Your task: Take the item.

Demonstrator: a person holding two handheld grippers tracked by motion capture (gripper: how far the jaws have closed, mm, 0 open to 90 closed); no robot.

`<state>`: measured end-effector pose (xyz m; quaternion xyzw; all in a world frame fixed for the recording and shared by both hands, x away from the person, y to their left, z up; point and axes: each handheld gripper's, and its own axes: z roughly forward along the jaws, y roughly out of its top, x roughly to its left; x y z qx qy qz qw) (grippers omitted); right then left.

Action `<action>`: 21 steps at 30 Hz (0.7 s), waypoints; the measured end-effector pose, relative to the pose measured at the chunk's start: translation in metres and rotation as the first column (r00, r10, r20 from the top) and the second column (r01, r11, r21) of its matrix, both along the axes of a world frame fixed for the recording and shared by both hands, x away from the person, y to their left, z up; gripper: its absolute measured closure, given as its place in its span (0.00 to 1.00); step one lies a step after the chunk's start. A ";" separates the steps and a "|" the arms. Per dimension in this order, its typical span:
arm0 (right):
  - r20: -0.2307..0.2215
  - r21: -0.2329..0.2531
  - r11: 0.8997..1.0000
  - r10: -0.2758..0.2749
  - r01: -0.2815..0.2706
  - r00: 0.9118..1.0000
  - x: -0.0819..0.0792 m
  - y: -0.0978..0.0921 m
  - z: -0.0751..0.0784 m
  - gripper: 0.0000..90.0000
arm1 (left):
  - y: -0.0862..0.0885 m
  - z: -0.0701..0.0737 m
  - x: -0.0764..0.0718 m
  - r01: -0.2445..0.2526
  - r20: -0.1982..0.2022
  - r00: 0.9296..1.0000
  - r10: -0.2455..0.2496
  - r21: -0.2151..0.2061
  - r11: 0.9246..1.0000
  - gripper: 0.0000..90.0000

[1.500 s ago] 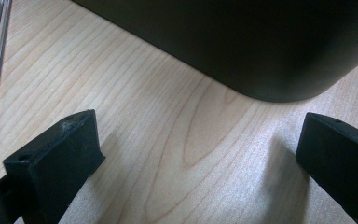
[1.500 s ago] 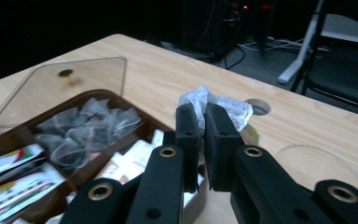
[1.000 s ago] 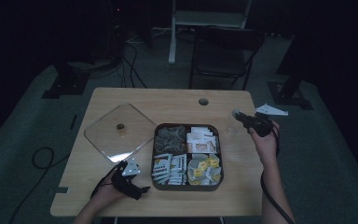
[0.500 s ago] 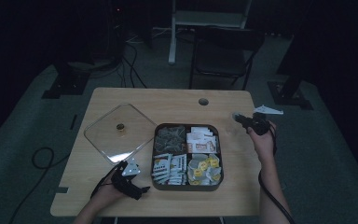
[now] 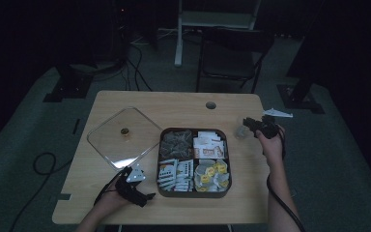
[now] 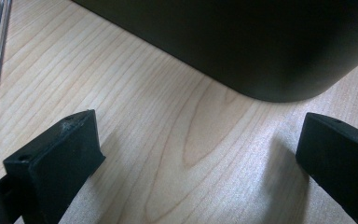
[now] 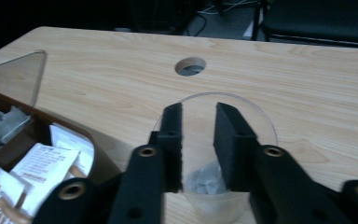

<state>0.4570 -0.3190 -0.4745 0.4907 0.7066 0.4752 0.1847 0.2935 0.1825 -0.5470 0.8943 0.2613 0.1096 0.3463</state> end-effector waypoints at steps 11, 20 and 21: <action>0.060 0.014 1.000 0.023 -0.024 0.998 -0.013 -0.002 0.006 0.51 | 0.000 0.000 0.000 0.000 0.000 1.000 0.000 0.000 1.000 0.00; 0.101 0.048 0.998 0.039 -0.044 0.994 -0.032 -0.002 0.009 0.42 | 0.000 0.000 0.000 0.000 0.000 1.000 0.000 0.000 1.000 0.00; 0.101 0.048 0.998 0.039 -0.044 0.994 -0.032 -0.002 0.009 0.42 | 0.000 0.000 0.000 0.000 0.000 1.000 0.000 0.000 1.000 0.00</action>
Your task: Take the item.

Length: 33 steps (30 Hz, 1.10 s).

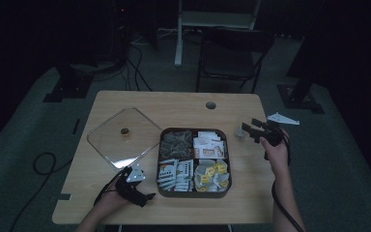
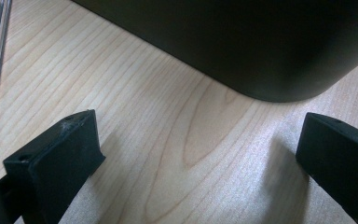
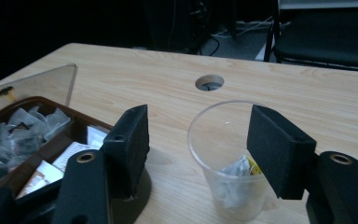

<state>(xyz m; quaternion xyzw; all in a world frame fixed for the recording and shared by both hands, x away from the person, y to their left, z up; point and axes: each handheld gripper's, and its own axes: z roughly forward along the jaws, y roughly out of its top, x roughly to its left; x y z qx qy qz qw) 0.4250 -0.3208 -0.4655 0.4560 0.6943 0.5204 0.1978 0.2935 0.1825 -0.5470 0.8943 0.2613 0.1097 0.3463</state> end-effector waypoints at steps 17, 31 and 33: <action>0.059 -0.016 0.999 0.044 -0.044 0.997 -0.038 0.000 -0.011 0.26 | 0.000 0.000 0.000 0.000 0.000 1.000 0.000 0.000 1.000 0.00; 0.044 -0.064 0.993 0.098 -0.095 0.994 -0.066 0.008 -0.031 0.22 | 0.000 0.000 0.000 -0.003 -0.002 1.000 0.003 -0.003 1.000 0.00; 0.041 -0.045 0.994 0.101 -0.099 0.994 -0.070 0.007 -0.036 0.22 | 0.000 0.000 0.000 -0.003 -0.002 1.000 0.003 -0.003 1.000 0.00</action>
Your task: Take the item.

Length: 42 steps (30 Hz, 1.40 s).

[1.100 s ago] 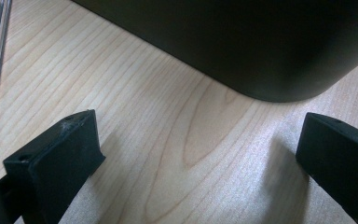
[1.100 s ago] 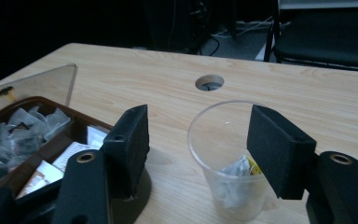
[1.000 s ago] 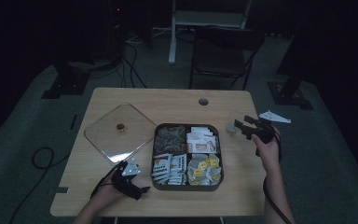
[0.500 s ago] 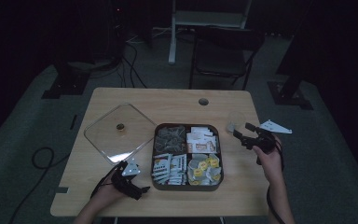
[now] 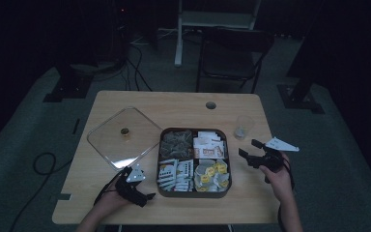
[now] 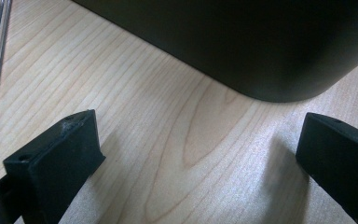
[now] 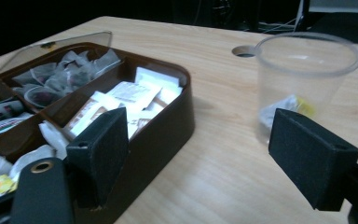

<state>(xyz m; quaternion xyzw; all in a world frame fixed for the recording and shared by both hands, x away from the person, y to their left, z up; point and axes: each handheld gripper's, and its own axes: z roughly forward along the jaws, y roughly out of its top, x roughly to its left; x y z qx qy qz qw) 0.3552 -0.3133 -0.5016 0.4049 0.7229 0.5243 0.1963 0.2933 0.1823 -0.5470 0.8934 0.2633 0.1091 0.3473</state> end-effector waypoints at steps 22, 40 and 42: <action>-0.089 -0.099 0.993 0.052 -0.061 0.995 -0.023 0.014 -0.038 0.20 | 0.000 0.000 0.000 0.001 0.002 1.000 -0.001 0.002 1.000 0.00; -0.161 -0.263 0.955 0.099 -0.139 0.982 -0.022 0.027 -0.046 0.19 | 0.000 0.000 0.000 -0.002 0.003 1.000 0.002 0.002 1.000 0.00; -0.170 -0.278 0.949 0.106 -0.151 0.980 -0.022 0.029 -0.046 0.19 | 0.000 0.000 0.000 -0.002 0.003 1.000 0.002 0.002 1.000 0.00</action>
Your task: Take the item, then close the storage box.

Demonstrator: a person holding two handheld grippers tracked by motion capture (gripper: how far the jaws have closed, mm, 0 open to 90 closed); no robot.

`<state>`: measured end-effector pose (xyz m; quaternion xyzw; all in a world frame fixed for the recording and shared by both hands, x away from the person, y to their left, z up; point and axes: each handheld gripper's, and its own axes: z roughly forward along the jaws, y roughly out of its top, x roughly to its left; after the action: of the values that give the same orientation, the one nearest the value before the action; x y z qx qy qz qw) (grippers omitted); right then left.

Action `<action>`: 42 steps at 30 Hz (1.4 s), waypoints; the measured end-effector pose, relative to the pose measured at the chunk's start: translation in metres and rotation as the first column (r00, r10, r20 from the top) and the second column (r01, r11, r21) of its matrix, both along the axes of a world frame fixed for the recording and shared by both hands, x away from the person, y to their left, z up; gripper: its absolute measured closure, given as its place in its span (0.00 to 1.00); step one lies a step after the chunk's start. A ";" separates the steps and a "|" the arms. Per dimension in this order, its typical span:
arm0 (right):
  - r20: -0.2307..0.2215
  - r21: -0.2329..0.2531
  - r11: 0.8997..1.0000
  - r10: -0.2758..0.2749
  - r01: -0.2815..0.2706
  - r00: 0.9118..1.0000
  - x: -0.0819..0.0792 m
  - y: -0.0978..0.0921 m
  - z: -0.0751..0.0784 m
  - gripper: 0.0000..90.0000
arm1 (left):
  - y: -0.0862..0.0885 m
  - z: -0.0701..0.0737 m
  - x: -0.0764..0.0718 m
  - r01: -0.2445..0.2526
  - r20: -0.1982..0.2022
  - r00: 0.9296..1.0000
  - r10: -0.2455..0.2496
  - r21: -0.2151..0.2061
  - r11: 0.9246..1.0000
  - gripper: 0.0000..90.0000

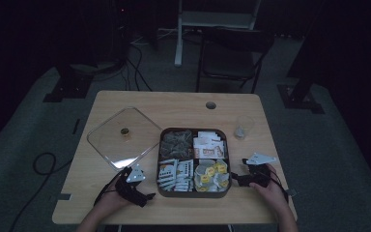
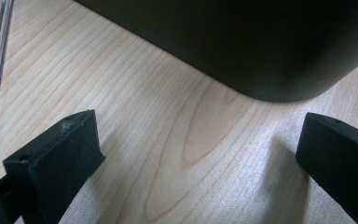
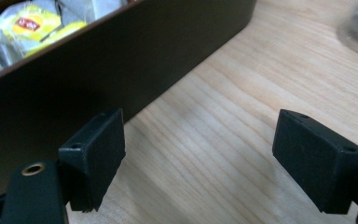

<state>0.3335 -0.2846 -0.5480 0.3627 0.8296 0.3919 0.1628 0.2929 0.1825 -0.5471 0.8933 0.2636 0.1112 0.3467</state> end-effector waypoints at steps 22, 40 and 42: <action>-0.033 -0.046 0.998 0.031 -0.032 0.999 0.002 0.006 -0.002 0.19 | 0.000 0.000 -0.001 -0.004 0.000 1.000 0.004 0.000 1.000 0.00; -0.034 -0.044 0.999 0.026 -0.027 0.999 0.001 0.006 -0.002 0.19 | 0.008 0.006 -0.002 -0.037 -0.041 0.999 0.036 -0.013 0.999 0.00; -0.034 -0.044 0.999 0.026 -0.028 0.999 0.001 0.006 -0.002 0.19 | 0.010 0.007 -0.002 -0.035 -0.049 0.998 0.034 -0.026 0.999 0.00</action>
<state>0.3342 -0.2784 -0.5499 0.3544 0.8456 0.3693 0.1517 0.2913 0.1924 -0.5405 0.8863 0.2887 0.0920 0.3502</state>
